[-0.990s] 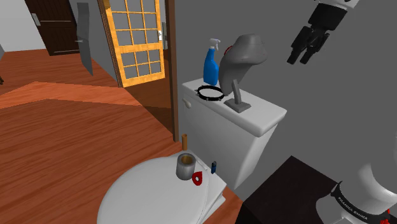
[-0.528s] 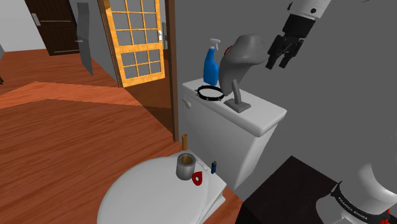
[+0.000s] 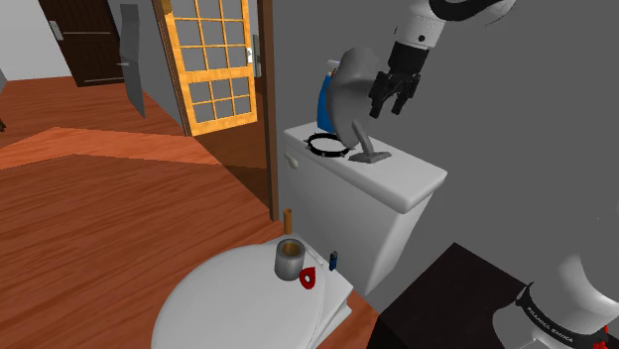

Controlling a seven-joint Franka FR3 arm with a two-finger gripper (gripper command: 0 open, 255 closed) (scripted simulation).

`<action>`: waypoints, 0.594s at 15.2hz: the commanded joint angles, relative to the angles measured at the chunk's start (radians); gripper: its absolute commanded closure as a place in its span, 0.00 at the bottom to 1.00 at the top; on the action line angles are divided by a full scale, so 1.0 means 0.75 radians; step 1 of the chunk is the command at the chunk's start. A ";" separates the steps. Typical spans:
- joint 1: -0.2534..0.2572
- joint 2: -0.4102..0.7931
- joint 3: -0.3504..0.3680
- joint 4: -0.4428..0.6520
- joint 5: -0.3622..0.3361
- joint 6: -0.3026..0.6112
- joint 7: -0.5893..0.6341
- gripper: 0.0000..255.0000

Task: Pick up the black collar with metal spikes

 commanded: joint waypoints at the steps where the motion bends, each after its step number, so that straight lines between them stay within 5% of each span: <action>1: 0.006 0.109 0.014 0.058 -0.006 0.039 0.003 0.00; 9: 0.040 0.521 0.068 0.357 -0.055 0.109 0.045 0.00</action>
